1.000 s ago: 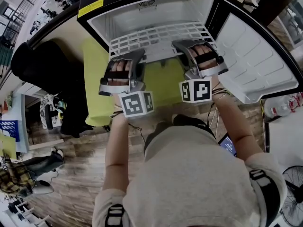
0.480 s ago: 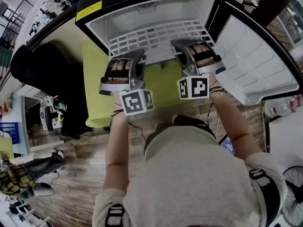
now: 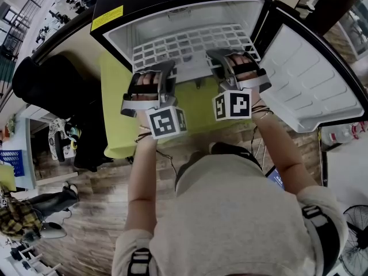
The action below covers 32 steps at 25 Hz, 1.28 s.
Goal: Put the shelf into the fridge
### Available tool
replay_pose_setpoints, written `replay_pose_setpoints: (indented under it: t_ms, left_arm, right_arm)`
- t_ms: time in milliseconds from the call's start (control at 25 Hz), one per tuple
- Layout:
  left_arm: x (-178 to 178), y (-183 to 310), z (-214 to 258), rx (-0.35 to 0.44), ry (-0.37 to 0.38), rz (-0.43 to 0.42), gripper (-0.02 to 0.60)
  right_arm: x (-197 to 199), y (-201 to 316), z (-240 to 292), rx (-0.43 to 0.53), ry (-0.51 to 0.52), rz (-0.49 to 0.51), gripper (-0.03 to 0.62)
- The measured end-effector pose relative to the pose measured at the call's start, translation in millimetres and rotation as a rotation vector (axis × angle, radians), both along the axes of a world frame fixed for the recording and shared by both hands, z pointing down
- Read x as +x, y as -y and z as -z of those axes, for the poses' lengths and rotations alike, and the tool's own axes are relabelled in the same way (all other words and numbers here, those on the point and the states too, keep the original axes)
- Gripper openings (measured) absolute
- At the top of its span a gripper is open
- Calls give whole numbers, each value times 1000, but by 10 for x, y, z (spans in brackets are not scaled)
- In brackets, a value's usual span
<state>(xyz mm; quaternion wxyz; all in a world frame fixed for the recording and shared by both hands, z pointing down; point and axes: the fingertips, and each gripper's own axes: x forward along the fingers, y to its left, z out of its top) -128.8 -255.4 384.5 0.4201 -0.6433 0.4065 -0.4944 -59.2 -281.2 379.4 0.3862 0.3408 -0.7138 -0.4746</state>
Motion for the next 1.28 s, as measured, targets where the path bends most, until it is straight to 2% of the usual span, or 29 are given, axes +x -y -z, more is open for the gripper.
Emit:
replay_pose_setpoints:
  t_ms: [440,680,1280]
  left_arm:
    - [-43,205,-57,-32,3,14,60]
    - [-70,322,-97,-59,38,30,72]
    - [-119,610,-150,-66,26,41,80]
  right_arm:
    - [-37,204,-36,-28,2,-25,60]
    - [-55,315,-69,-20,-16,-43,61]
    - [-113,591,-99,-17,-43,-54,66]
